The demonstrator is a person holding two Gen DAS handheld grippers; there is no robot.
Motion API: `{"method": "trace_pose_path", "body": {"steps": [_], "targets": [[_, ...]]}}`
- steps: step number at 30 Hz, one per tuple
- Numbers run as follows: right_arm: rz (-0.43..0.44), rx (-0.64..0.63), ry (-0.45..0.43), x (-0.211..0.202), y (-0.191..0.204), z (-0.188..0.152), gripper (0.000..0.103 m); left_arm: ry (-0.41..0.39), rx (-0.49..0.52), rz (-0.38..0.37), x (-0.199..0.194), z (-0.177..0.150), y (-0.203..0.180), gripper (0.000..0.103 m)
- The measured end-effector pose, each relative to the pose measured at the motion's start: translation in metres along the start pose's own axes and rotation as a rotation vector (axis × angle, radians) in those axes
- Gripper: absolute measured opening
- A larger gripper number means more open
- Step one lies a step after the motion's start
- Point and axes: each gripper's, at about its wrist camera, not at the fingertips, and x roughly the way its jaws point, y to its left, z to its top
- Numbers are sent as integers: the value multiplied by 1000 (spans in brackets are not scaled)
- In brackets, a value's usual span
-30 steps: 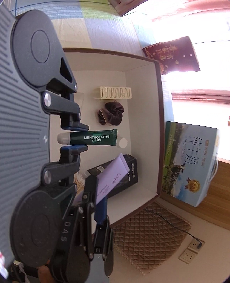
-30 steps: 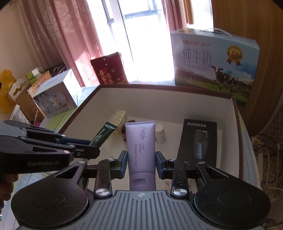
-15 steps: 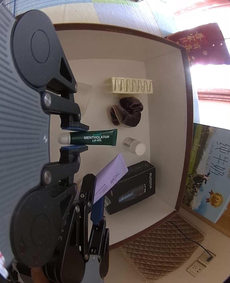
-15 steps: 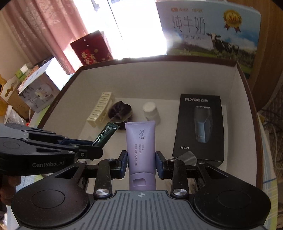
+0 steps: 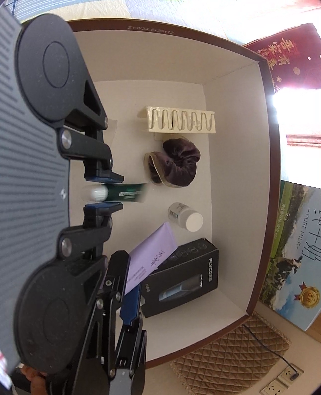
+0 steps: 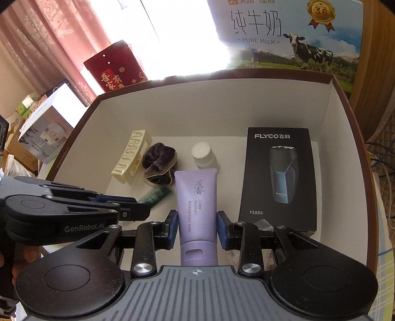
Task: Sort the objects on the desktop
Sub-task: 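Lower and release the lip gel and purple tube into the box with both tools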
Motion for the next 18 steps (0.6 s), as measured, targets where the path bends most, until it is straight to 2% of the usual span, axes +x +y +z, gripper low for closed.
{"method": "trace_pose_path", "body": {"steps": [11, 14, 18], "targets": [[-6, -3, 23, 8, 3, 1, 31, -5, -10, 24, -1, 3, 6, 13], [-8, -6, 26, 10, 4, 0, 31, -3, -10, 23, -3, 2, 9, 17], [-12, -7, 37, 13, 6, 1, 31, -5, 3, 35, -5, 0, 10, 18]]}}
